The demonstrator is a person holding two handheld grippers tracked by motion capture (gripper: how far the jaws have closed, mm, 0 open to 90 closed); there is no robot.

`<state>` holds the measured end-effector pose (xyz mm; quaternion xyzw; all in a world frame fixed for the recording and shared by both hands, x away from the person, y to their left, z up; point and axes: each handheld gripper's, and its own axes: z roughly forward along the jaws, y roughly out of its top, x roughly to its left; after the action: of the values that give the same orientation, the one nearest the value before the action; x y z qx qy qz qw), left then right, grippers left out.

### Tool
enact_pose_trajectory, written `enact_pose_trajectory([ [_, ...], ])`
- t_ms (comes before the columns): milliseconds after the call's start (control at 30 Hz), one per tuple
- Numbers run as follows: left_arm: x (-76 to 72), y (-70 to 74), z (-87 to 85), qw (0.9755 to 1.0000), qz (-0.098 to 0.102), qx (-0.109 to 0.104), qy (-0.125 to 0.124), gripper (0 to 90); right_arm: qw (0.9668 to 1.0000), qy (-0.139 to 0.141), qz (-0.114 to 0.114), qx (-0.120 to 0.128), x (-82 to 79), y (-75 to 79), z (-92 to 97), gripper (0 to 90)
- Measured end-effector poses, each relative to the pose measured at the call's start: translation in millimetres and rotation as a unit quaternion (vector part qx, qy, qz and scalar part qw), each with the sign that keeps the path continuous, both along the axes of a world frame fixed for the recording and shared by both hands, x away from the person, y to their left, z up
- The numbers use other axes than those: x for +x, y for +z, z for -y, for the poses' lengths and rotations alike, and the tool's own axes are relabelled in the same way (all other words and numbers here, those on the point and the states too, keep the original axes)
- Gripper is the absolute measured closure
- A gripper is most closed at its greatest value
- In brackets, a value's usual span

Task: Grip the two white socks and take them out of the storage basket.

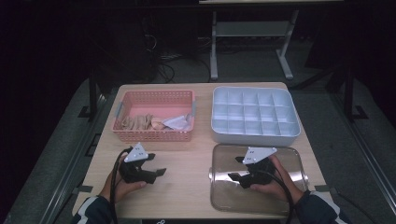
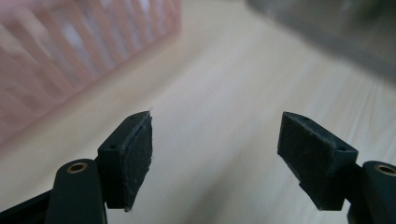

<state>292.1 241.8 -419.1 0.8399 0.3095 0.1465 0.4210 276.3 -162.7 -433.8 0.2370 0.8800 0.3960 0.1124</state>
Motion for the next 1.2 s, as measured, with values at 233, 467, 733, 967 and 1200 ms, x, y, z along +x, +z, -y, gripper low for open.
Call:
enact_pose_trajectory([
  [233,40.3,56.6,17.5,0.9987,0.047,0.021,0.002,25.6,1.0000,0.003,-0.004,0.001,-2.5,-1.1,0.5,31.6],
  [467,104.4,73.3,54.4,0.9954,0.021,0.092,-0.018,24.8,0.9999,0.010,-0.004,-0.002,-5.0,-2.8,-1.5,30.6],
  [733,163.2,43.2,88.2,0.9832,-0.053,0.172,-0.028,23.7,0.9998,0.008,-0.013,-0.010,-6.4,-9.0,1.9,31.2],
  [967,190.8,21.0,103.1,0.9697,-0.065,0.234,-0.026,25.7,0.9996,0.000,-0.022,-0.015,-8.0,-12.1,6.0,31.8],
  [1200,208.0,6.8,112.5,0.9656,-0.094,0.242,-0.019,26.2,0.9994,-0.004,-0.028,-0.020,-9.3,-13.9,9.2,32.0],
])
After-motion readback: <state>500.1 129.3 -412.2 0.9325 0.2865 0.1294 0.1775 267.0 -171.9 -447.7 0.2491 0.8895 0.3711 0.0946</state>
